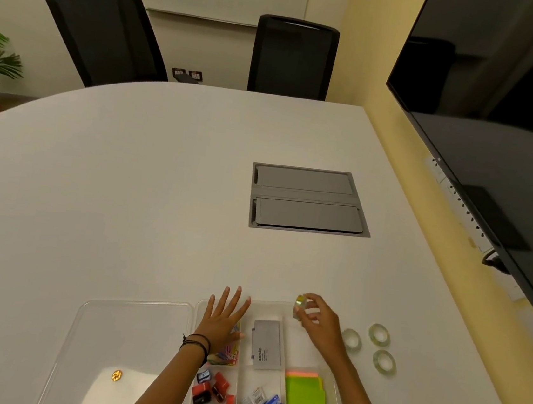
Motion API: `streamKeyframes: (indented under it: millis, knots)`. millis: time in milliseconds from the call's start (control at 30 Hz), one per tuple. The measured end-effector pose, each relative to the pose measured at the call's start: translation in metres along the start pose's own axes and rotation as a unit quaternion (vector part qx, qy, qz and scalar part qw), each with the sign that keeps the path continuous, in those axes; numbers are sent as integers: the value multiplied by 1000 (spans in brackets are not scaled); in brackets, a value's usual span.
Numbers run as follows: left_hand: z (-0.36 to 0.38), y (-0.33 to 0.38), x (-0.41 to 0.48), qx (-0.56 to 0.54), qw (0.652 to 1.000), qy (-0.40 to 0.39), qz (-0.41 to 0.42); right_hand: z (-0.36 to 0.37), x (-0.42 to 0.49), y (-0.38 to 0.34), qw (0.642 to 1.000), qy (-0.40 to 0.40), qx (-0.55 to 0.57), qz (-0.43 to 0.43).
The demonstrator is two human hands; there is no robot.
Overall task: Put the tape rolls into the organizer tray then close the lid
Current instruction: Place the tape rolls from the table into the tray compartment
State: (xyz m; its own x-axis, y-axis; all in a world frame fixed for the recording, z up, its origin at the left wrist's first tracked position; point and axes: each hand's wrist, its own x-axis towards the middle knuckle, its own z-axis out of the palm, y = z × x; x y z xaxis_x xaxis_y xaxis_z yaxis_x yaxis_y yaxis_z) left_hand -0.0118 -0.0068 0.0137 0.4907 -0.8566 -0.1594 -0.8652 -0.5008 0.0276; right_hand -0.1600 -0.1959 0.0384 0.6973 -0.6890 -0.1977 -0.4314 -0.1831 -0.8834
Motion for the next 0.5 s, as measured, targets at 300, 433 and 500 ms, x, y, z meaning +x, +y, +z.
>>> streamKeyframes:
  millis: [300,433,500]
  knots:
    - [18,-6,8,-87,987,-133,25,19,-17,30,992,-14,-124,36]
    - [19,-6,9,-107,985,-131,26,27,-18,35,983,-50,-177,27]
    - [17,-6,11,-109,985,-132,30,32,-17,36,978,-63,-195,24]
